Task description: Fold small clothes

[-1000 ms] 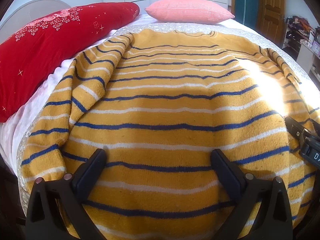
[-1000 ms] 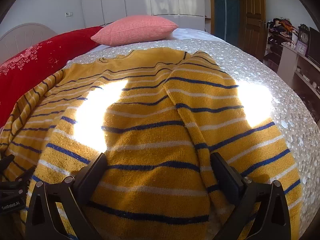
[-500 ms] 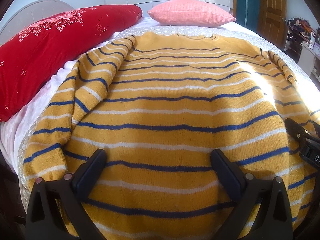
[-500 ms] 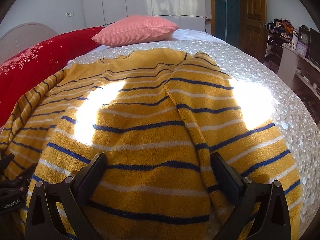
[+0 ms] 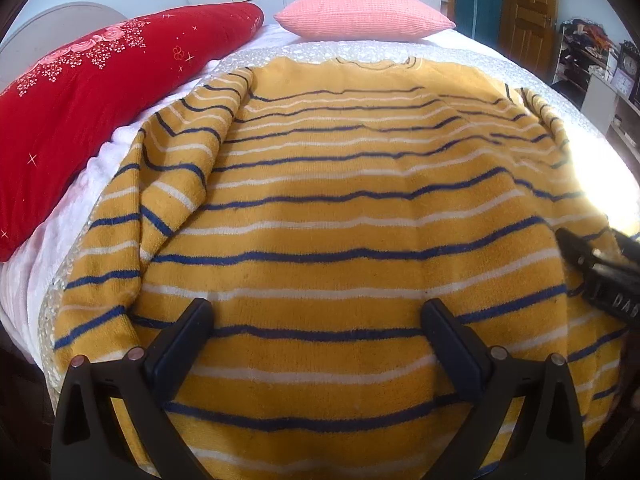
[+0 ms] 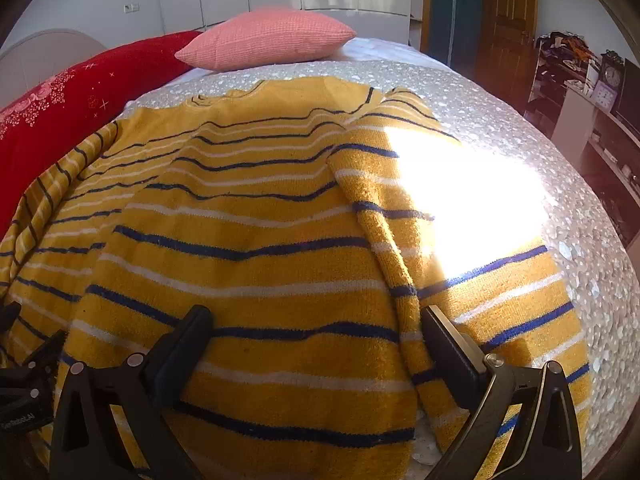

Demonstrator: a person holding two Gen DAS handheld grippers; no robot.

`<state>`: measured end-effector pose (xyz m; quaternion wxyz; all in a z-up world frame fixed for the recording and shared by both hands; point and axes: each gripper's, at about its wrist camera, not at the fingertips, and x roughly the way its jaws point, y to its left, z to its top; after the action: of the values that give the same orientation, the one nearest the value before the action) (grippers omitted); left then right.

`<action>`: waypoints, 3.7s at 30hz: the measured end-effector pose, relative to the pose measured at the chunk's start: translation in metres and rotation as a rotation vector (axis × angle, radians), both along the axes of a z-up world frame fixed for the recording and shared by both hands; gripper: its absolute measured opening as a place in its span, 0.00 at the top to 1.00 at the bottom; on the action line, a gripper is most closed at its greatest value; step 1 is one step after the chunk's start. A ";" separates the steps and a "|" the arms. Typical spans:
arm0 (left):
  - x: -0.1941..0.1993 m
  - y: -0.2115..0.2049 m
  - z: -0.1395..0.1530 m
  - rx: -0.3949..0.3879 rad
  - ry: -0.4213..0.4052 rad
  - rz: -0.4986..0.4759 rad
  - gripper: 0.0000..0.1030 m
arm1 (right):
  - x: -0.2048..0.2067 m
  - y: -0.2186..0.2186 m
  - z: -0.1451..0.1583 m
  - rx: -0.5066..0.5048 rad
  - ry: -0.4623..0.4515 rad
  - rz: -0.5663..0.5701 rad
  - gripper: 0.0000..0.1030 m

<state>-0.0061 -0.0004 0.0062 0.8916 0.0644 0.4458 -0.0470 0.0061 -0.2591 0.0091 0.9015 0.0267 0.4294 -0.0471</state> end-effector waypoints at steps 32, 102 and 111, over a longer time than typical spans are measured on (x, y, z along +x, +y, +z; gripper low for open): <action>-0.081 0.008 0.096 -0.068 -0.154 0.021 0.00 | -0.030 -0.091 0.062 0.264 -0.075 -0.071 0.00; -0.058 0.101 0.065 -0.138 -0.075 0.227 0.00 | 0.094 -0.004 -0.005 -0.009 0.055 0.145 0.00; -0.044 0.132 0.050 -0.192 -0.033 0.294 0.00 | 0.095 -0.002 -0.004 -0.018 0.052 0.144 0.00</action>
<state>-0.0503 0.1315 0.0563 0.8981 -0.0860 0.4291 0.0425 0.1007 -0.2611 0.0053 0.8913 -0.0137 0.4530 0.0135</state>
